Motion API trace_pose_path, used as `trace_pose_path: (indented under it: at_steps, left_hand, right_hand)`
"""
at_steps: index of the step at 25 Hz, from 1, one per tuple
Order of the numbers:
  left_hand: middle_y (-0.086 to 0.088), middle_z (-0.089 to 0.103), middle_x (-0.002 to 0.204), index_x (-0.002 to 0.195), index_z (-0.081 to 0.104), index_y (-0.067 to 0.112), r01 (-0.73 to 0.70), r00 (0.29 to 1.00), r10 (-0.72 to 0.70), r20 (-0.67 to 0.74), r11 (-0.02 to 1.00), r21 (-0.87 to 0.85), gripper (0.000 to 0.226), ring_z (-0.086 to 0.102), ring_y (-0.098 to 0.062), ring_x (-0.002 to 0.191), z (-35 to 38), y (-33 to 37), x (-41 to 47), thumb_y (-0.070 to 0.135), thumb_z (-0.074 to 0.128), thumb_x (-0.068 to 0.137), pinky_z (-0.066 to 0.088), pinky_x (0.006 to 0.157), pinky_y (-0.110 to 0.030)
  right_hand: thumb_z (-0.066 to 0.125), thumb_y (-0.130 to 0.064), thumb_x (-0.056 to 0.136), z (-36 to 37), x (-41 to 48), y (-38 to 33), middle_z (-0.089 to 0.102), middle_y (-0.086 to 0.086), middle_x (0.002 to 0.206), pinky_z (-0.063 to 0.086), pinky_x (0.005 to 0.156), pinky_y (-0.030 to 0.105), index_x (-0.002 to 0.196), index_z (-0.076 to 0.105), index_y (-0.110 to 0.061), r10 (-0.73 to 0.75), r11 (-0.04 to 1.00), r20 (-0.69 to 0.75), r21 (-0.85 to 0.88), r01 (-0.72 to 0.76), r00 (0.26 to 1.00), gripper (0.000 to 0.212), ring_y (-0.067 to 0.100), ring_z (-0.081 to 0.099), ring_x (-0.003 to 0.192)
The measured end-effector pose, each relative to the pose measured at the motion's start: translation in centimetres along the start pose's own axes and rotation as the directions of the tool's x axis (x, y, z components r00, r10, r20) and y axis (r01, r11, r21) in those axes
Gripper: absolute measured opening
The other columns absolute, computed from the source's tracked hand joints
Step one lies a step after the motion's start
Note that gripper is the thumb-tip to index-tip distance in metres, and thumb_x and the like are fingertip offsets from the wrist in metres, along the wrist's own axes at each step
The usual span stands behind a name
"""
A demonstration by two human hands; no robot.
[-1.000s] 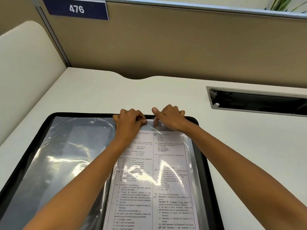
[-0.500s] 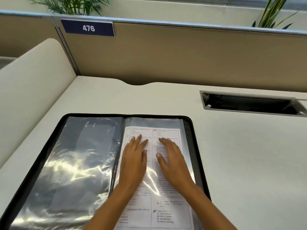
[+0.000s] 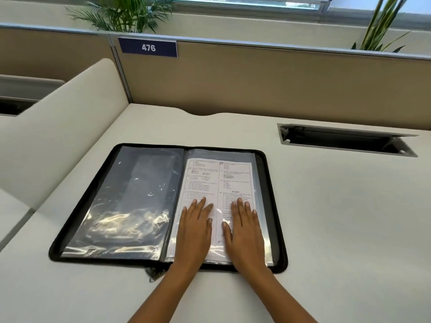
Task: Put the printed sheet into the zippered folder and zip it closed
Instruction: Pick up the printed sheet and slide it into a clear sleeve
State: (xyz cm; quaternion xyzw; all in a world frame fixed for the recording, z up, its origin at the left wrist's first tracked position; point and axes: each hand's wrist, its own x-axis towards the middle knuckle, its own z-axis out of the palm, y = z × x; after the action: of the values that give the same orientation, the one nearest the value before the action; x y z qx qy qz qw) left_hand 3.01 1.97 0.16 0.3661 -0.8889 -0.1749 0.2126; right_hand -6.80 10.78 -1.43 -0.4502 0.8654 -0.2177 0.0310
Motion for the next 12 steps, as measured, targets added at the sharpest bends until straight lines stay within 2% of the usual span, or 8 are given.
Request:
trace_pose_path:
  at_steps: [3, 6, 7, 9, 11, 12]
  left_hand:
    - [-0.009, 0.035, 0.151, 0.135, 0.047, 0.014, 0.13, 0.983, -0.12, -0.136, 0.989, 0.071, 0.042, 0.027, -0.026, 0.142, -1.4, -0.8, -1.7, 0.016, 0.051, 0.094, 0.0, 0.117, -0.044]
    - [-0.017, 0.025, 0.153, 0.132, 0.047, 0.011, 0.372, 0.889, -0.35, -0.296, 0.928, 0.019, 0.048, 0.018, -0.034, 0.143, -3.0, -2.4, -3.8, 0.015, 0.061, 0.086, -0.001, 0.114, -0.05]
    - [-0.02, 0.02, 0.154, 0.132, 0.045, 0.01, 0.474, 0.826, -0.462, -0.323, 0.879, -0.046, 0.052, 0.014, -0.038, 0.143, -3.5, -2.8, -4.3, 0.014, 0.063, 0.084, 0.001, 0.114, -0.053]
    - [-0.023, 0.006, 0.155, 0.135, 0.037, 0.007, 0.656, 0.647, -0.696, -0.312, 0.716, -0.237, 0.062, 0.008, -0.042, 0.141, -4.6, -3.5, -4.7, 0.014, 0.066, 0.081, 0.007, 0.114, -0.055]
    - [-0.021, -0.005, 0.156, 0.138, 0.028, 0.006, 0.731, 0.46, -0.862, -0.216, 0.505, -0.459, 0.069, 0.009, -0.042, 0.139, -5.6, -3.9, -4.8, 0.013, 0.066, 0.08, 0.016, 0.115, -0.052]
    - [-0.019, -0.008, 0.156, 0.139, 0.025, 0.006, 0.716, 0.388, -0.907, -0.162, 0.407, -0.567, 0.07, 0.011, -0.041, 0.138, -6.0, -4.2, -4.8, 0.012, 0.064, 0.081, 0.022, 0.113, -0.05]
  right_hand:
    - [0.024, -0.042, 0.101, -0.1, 0.1, 0.5, 0.005, 0.0, 0.16, -0.002, 0.121, 0.033, 0.151, 0.005, -0.016, -0.014, 0.999, -0.003, -0.043, 0.014, 1.0, 0.059, 0.014, 0.0, 0.147]
    - [0.025, -0.04, 0.101, -0.4, -0.1, 1.1, 0.007, 0.0, 0.16, -0.002, 0.121, 0.031, 0.151, 0.007, -0.016, -0.034, 0.997, -0.004, -0.066, 0.033, 0.999, 0.059, 0.014, 0.002, 0.148]
    - [0.026, -0.039, 0.101, -0.5, -0.2, 1.2, 0.009, 0.0, 0.16, -0.001, 0.121, 0.032, 0.151, 0.009, -0.015, -0.037, 0.997, -0.012, -0.062, 0.037, 0.999, 0.058, 0.014, 0.004, 0.147]
    - [0.031, -0.035, 0.101, -0.7, -0.4, 1.2, 0.015, 0.002, 0.159, 0.002, 0.121, 0.032, 0.15, 0.015, -0.013, -0.039, 0.998, -0.034, -0.042, 0.038, 0.999, 0.057, 0.015, 0.009, 0.147]
    - [0.035, -0.032, 0.1, -0.8, -0.4, 1.2, 0.021, 0.005, 0.157, 0.007, 0.121, 0.034, 0.149, 0.021, -0.01, -0.038, 0.999, -0.057, -0.015, 0.038, 0.998, 0.055, 0.017, 0.014, 0.147]
    - [0.037, -0.03, 0.1, -0.9, -0.5, 1.1, 0.024, 0.006, 0.157, 0.009, 0.121, 0.035, 0.148, 0.023, -0.009, -0.041, 0.999, -0.063, -0.008, 0.04, 0.997, 0.054, 0.018, 0.017, 0.146]
